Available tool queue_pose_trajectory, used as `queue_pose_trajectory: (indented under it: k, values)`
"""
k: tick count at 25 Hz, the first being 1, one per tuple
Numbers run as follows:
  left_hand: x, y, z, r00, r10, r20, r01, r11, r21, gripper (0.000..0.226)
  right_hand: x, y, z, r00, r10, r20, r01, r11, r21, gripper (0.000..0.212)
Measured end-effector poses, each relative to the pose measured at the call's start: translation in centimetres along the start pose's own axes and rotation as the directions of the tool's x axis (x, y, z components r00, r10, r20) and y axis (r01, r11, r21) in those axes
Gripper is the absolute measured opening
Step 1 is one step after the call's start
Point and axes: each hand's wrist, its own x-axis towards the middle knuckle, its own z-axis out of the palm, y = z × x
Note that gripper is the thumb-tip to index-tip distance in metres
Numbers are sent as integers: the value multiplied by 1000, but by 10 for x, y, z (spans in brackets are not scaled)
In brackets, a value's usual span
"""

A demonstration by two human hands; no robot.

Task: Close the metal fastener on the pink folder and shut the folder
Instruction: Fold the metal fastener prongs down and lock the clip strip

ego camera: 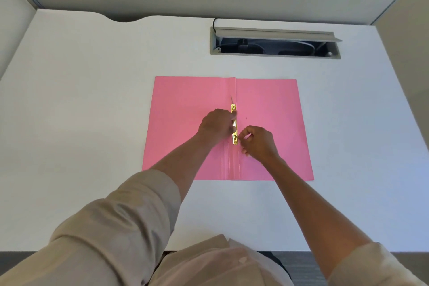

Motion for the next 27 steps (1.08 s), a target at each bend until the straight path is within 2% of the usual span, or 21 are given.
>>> queue_pose_trajectory:
  k: [4, 13, 21, 27]
  values:
    - [1, -3, 1, 1000, -18, -3, 18, 998, -54, 50, -6, 7, 8, 994, -28, -101, 23, 999, -45, 34]
    - [3, -4, 5, 1000, 13, -21, -14, 999, -31, 53, -4, 3, 15, 989, -107, -100, 92, 986, -141, 29]
    - [4, -6, 6, 999, 25, -28, -26, 999, -31, 53, -5, 0, 18, 989, 128, -70, -116, 982, 152, 20]
    - [5, -6, 6, 1000, 24, -20, -24, 999, -20, 55, -13, -8, 32, 987, 65, -147, -58, 997, 49, 22]
